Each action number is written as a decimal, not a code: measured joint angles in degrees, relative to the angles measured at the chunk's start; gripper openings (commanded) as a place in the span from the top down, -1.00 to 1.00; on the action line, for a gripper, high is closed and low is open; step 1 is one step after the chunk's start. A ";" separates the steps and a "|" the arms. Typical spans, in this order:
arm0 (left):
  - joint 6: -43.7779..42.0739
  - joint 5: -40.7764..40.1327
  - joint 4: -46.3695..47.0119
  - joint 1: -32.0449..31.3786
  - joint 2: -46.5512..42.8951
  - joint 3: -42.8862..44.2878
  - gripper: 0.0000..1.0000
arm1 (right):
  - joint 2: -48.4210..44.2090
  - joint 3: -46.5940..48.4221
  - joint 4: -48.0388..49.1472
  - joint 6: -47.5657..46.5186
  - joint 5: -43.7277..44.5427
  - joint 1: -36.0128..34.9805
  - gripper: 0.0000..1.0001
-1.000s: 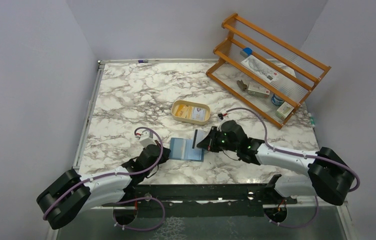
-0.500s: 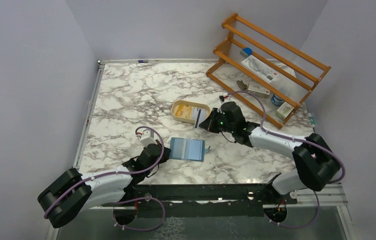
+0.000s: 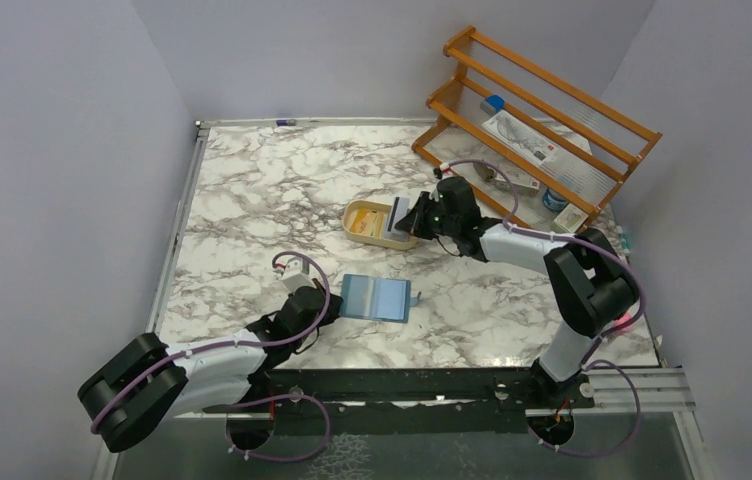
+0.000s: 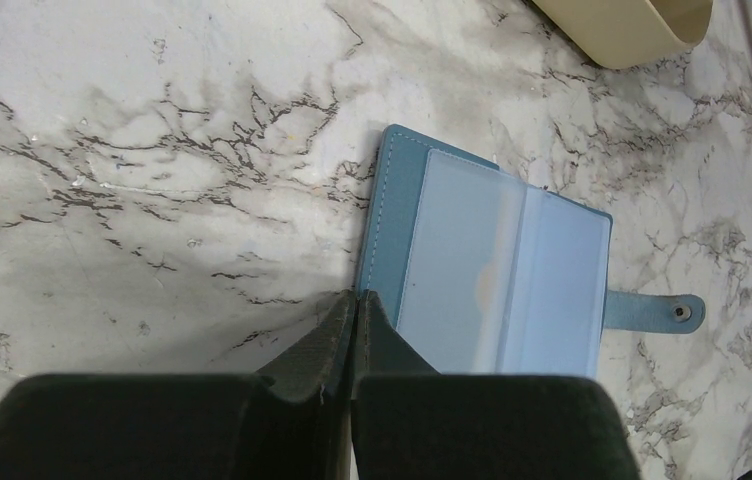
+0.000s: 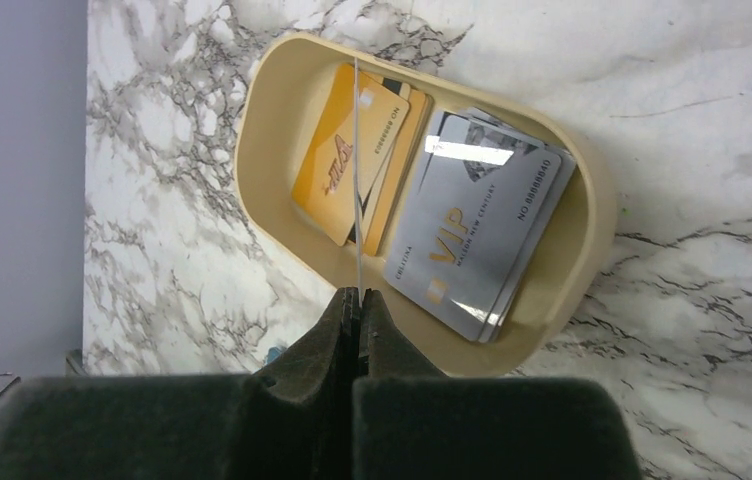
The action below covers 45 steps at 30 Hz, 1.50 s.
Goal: Take the credit cards out of the card holder
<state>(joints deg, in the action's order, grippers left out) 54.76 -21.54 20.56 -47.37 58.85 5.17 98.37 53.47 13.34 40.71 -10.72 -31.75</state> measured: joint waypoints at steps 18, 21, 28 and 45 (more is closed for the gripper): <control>-0.24 0.11 0.74 0.00 0.96 0.28 1.00 | 3.32 0.46 2.08 -0.15 -2.05 0.00 0.99; -0.24 0.11 0.74 0.00 0.94 0.28 1.00 | 3.67 0.46 2.08 -0.17 -2.05 0.02 0.99; -0.24 0.13 0.74 0.00 0.94 0.28 1.00 | 4.22 0.20 2.05 -0.17 -2.05 0.68 0.99; -0.22 0.13 0.72 0.00 0.94 0.28 1.00 | 4.22 -0.22 2.01 -0.55 -2.10 2.40 0.66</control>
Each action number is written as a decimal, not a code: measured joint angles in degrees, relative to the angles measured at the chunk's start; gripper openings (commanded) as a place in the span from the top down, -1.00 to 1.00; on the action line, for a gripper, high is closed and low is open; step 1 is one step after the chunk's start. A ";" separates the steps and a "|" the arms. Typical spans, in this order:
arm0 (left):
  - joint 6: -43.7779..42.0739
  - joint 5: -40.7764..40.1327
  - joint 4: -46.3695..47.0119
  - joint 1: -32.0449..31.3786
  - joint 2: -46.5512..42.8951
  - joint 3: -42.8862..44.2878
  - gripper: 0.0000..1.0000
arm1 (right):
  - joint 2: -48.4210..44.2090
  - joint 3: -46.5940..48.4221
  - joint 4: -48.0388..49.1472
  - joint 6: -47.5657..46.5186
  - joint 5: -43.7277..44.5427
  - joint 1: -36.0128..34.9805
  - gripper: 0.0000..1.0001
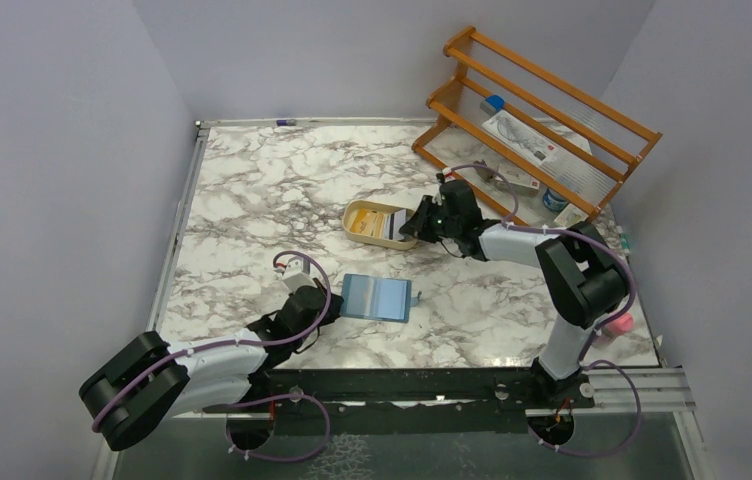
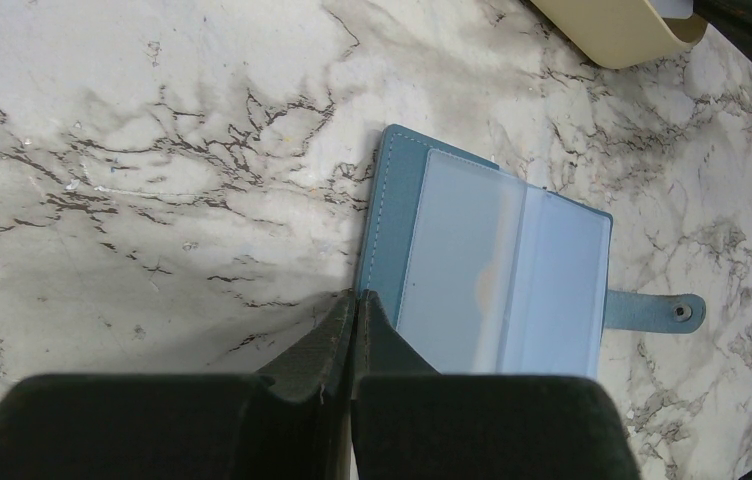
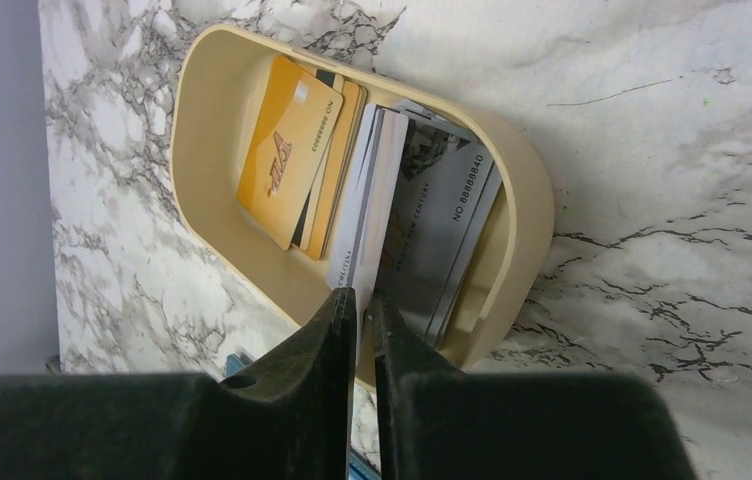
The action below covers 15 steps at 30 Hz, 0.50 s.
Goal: Take the credit cards out of the card holder
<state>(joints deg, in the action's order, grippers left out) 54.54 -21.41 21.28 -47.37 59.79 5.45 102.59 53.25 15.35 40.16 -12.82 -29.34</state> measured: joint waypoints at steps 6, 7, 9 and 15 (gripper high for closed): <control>0.00 0.00 0.02 0.00 0.00 0.00 1.00 | 0.00 0.00 -0.07 -0.24 0.00 0.52 0.65; 0.00 0.00 0.02 0.00 0.00 0.00 1.00 | -0.02 0.00 -0.09 -0.28 0.02 0.59 0.65; 0.00 0.00 0.00 0.00 0.00 0.00 1.00 | -0.22 0.00 -0.46 -0.46 0.04 0.72 0.65; 0.00 -0.02 0.07 0.00 0.39 0.24 1.00 | -4.31 -0.04 -3.23 -2.16 1.03 0.98 0.58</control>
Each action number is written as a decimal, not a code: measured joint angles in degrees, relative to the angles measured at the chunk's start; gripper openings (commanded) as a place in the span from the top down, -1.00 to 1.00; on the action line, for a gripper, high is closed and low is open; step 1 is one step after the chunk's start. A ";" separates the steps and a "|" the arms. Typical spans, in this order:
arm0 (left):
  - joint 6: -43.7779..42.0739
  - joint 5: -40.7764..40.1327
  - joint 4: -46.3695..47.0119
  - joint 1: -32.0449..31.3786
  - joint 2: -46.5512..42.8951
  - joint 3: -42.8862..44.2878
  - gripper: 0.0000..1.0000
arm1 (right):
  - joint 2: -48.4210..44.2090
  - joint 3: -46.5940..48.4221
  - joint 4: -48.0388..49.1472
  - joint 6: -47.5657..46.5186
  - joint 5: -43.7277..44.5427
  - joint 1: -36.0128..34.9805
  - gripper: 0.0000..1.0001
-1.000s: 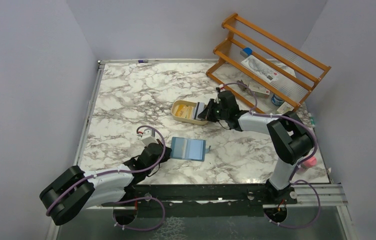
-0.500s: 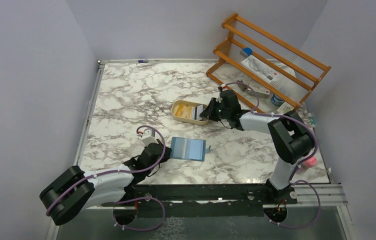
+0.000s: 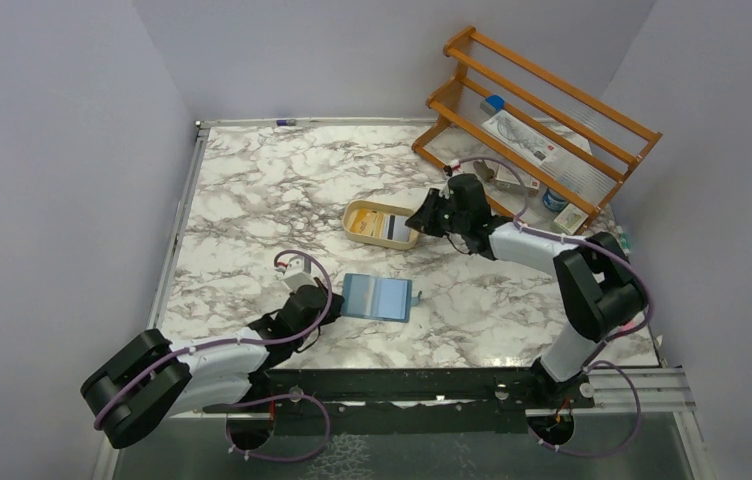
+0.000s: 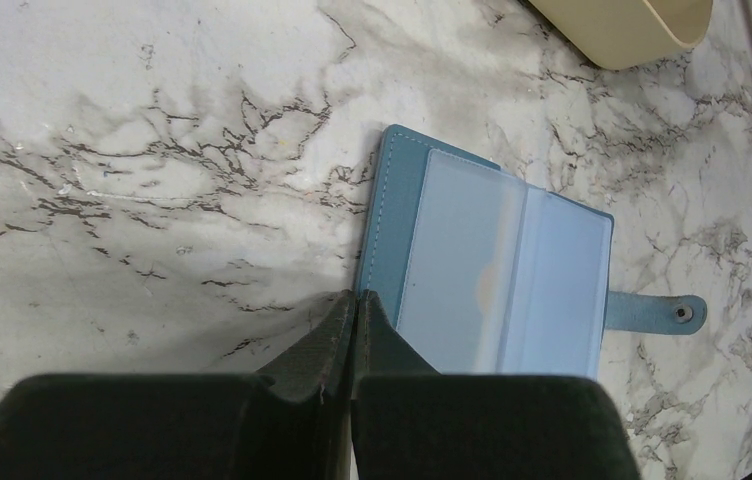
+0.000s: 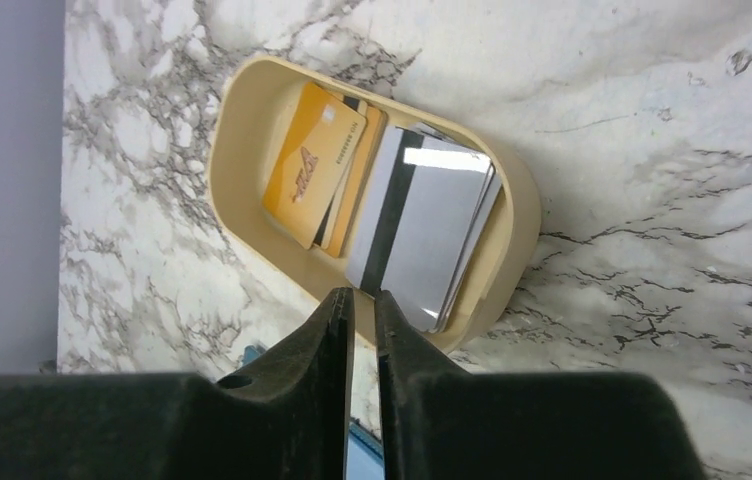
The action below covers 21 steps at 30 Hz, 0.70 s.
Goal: Take the credit cards out of the card holder
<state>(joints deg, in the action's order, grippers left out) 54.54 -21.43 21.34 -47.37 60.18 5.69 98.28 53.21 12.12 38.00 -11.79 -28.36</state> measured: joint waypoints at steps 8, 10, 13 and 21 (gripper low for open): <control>-0.02 0.04 0.22 0.00 1.11 0.63 1.00 | -8.79 0.98 -3.72 -3.48 2.64 0.35 0.05; 0.00 0.11 -0.09 0.00 0.85 0.63 1.00 | -10.43 1.20 -4.46 -4.00 3.37 0.35 0.03; 0.00 0.20 -0.90 0.00 0.15 0.63 1.00 | -12.44 1.22 -5.79 -4.72 4.11 0.35 -0.09; -0.63 0.22 -6.03 0.00 -2.93 1.49 1.00 | -17.09 1.22 -9.29 -6.05 5.60 0.35 -0.27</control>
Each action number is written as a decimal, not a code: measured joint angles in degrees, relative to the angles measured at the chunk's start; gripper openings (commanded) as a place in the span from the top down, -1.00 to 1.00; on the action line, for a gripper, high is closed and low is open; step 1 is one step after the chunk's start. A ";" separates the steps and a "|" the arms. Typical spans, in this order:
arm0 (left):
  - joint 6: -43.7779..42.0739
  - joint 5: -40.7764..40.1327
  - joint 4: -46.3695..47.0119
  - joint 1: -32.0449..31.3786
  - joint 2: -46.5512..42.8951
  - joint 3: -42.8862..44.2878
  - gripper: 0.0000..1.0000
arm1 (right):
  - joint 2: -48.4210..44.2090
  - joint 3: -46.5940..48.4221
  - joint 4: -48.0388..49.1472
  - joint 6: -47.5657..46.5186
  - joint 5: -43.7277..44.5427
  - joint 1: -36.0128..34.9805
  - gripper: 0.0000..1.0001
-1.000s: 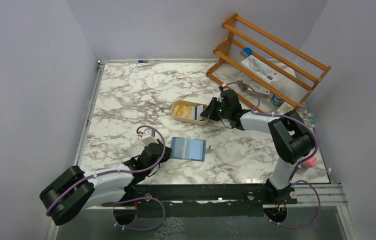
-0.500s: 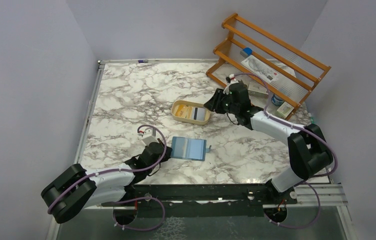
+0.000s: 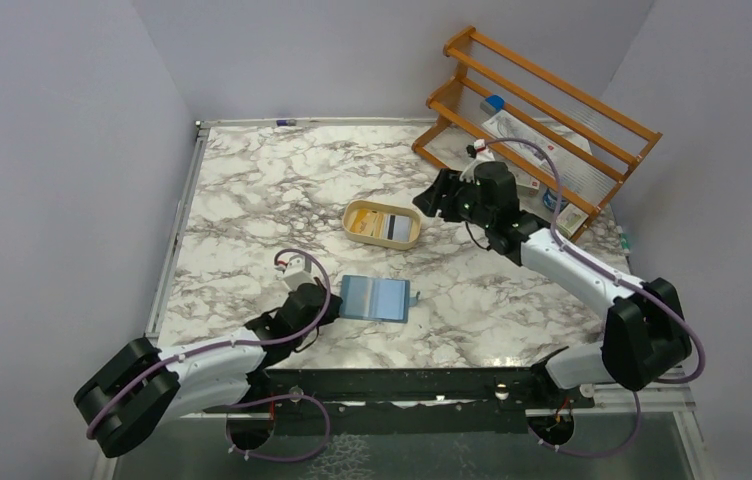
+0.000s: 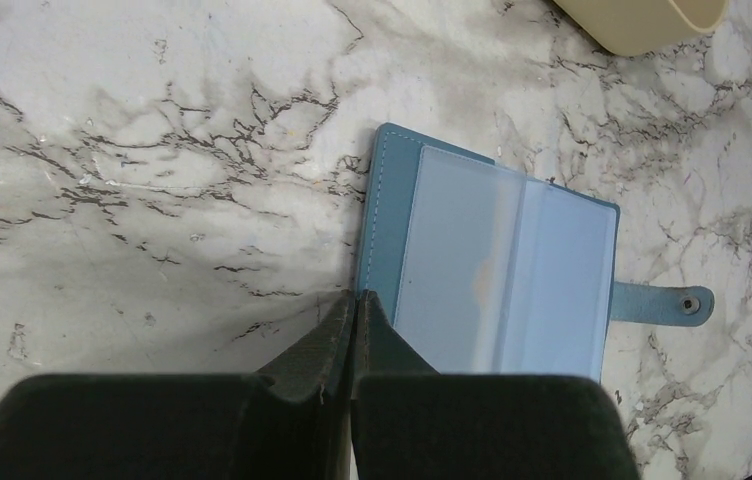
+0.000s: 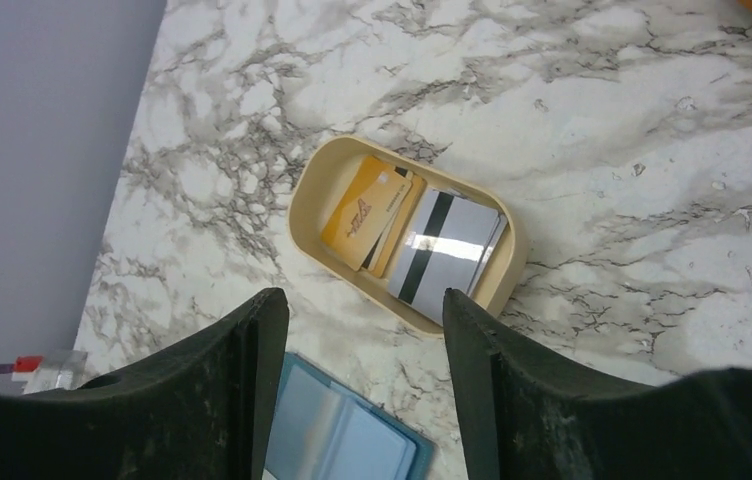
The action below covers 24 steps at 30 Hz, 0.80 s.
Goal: Take the credit cards out of the card holder
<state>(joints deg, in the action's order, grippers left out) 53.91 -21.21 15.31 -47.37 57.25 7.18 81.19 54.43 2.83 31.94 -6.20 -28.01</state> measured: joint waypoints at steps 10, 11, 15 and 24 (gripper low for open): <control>-1.84 -0.02 -7.50 0.00 -0.48 5.53 1.00 | -10.62 -7.34 0.57 0.44 -4.20 -1.40 -0.29; -2.05 -0.02 -8.28 -0.02 -0.48 6.43 1.00 | -10.78 -8.63 0.63 0.72 -4.48 -2.38 -0.29; -2.14 -0.07 -9.07 -0.81 -0.35 8.61 1.00 | -9.40 -12.94 0.52 2.19 -4.33 -9.57 -0.29; 1.18 -2.27 -10.36 -7.58 0.83 11.37 1.00 | -2.45 -13.33 2.47 5.38 -2.73 -19.69 -0.40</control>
<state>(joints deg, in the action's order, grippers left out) 55.09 -23.49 4.95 -54.96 58.08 18.55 78.74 41.10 5.30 37.32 -8.93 -47.70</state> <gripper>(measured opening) 0.005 0.685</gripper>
